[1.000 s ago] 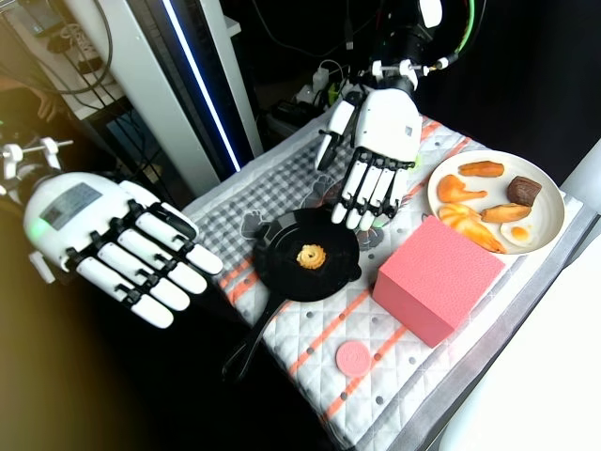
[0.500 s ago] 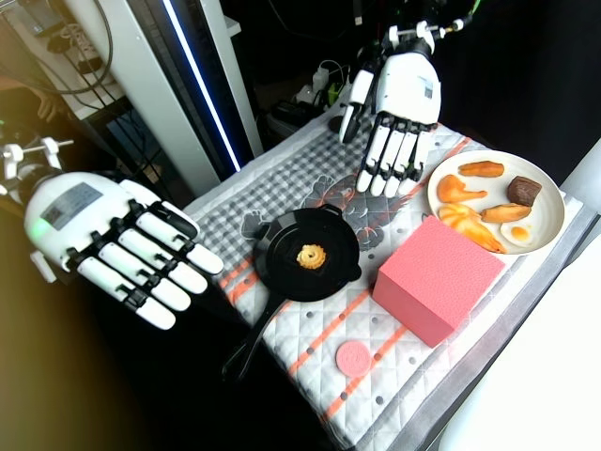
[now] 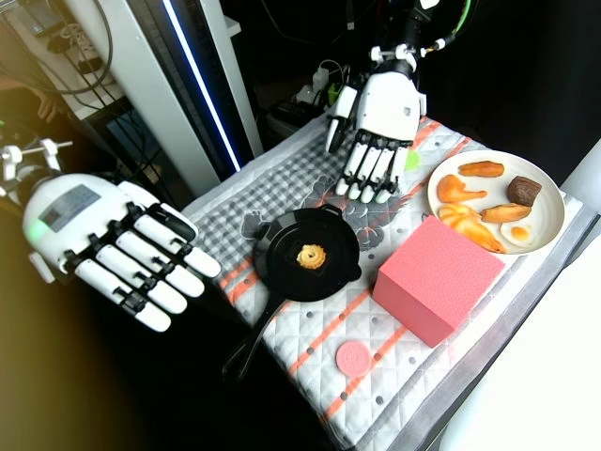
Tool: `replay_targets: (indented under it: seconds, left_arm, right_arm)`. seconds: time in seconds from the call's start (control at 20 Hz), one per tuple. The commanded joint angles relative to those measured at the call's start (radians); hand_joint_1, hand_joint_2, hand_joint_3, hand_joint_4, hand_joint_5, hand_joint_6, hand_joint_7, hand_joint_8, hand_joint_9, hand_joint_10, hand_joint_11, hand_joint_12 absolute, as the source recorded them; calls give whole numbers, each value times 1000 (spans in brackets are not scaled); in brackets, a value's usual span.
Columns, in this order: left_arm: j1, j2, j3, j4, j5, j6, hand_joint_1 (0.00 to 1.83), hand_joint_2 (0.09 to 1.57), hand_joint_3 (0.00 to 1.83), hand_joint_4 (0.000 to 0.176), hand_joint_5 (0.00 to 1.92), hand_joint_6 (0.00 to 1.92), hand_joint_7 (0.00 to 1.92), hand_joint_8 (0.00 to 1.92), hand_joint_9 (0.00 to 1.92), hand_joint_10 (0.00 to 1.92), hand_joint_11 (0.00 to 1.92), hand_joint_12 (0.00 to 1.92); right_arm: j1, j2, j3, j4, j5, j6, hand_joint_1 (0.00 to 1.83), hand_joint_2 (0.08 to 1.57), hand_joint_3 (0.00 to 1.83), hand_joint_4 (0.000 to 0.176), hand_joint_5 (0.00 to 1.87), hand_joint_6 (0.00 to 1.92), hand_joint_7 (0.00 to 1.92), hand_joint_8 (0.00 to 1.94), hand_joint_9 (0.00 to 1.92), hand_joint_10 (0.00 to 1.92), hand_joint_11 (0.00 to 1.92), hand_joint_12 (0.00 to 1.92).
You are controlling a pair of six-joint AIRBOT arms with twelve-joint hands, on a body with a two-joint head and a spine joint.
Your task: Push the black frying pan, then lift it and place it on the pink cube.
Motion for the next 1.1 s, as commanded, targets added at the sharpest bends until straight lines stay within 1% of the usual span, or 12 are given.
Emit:
replay_targets:
  seconds: [0.0, 0.05, 0.2, 0.35, 0.4, 0.45, 0.55, 0.6, 0.65, 0.75, 0.95, 1.05]
  left_arm:
    - [-8, -2, 3, -19, -81, -7, 288, 1333, 0, 10, 514, 0, 541, 0, 427, 0, 0, 791]
    - [-9, -8, 5, -19, -84, -8, 256, 1336, 2, 6, 510, 0, 532, 0, 419, 0, 0, 796]
    - [-14, -25, 16, -19, -99, -21, 375, 1291, 0, 0, 573, 23, 570, 10, 481, 21, 0, 884]
    - [-25, -50, 36, -21, -100, -24, 406, 1291, 0, 0, 545, 10, 576, 10, 535, 39, 0, 926]
    - [-26, -54, 40, -22, -98, -24, 433, 1292, 0, 0, 493, 1, 570, 5, 527, 34, 0, 906]
    - [-29, -61, 48, -29, -95, -24, 409, 1298, 1, 15, 286, 0, 561, 1, 528, 34, 0, 899]
    - [-37, -70, 59, -32, -90, -24, 404, 1289, 0, 0, 489, 75, 575, 4, 543, 38, 0, 990]
    - [-40, -75, 65, -34, -88, -24, 401, 1288, 0, 0, 531, 72, 531, 0, 513, 21, 0, 966]
    - [-47, -83, 73, -33, -82, -24, 427, 1277, 0, 0, 542, 64, 514, 2, 509, 15, 0, 876]
    - [-57, -99, 90, -32, -66, -24, 415, 1292, 4, 0, 497, 40, 454, 0, 463, 0, 0, 853]
    - [-65, -112, 107, -52, -66, -24, 520, 1269, 0, 0, 517, 42, 464, 6, 423, 0, 0, 867]
    - [-67, -122, 117, -68, -75, -24, 518, 1258, 0, 9, 529, 42, 479, 5, 379, 2, 0, 1020]
  right_arm:
    - [5, 0, 7, 4, 124, 1, 500, 1243, 0, 0, 0, 0, 0, 0, 9, 4, 0, 657]
    - [5, 0, 7, 4, 124, 1, 500, 1243, 0, 0, 0, 0, 0, 0, 15, 6, 0, 658]
    - [5, -1, 7, 6, 124, 1, 497, 1242, 0, 0, 0, 0, 0, 0, 4, 1, 0, 643]
    - [5, -3, 7, 7, 124, 1, 496, 1256, 0, 0, 0, 0, 0, 0, 0, 0, 0, 463]
    - [5, -4, 7, 7, 124, 1, 499, 1258, 1, 0, 0, 0, 0, 0, 5, 2, 0, 461]
    - [5, -4, 7, 7, 124, 1, 498, 1259, 1, 0, 0, 0, 0, 0, 3, 1, 0, 458]
    - [5, -4, 7, 7, 124, 1, 493, 1259, 1, 0, 0, 0, 0, 0, 14, 5, 0, 527]
    - [5, -4, 7, 7, 124, 1, 504, 1257, 0, 0, 0, 0, 0, 0, 22, 8, 0, 536]
    - [5, -4, 7, 7, 124, 1, 509, 1254, 0, 0, 0, 0, 0, 0, 29, 10, 0, 584]
    - [5, -4, 8, 7, 125, 1, 501, 1256, 0, 0, 0, 0, 0, 0, 31, 8, 0, 634]
    - [5, -6, 9, 7, 126, 1, 483, 1253, 0, 0, 0, 0, 0, 0, 33, 6, 0, 565]
    - [5, -7, 9, 7, 128, 1, 485, 1256, 0, 0, 0, 0, 0, 0, 21, 1, 0, 546]
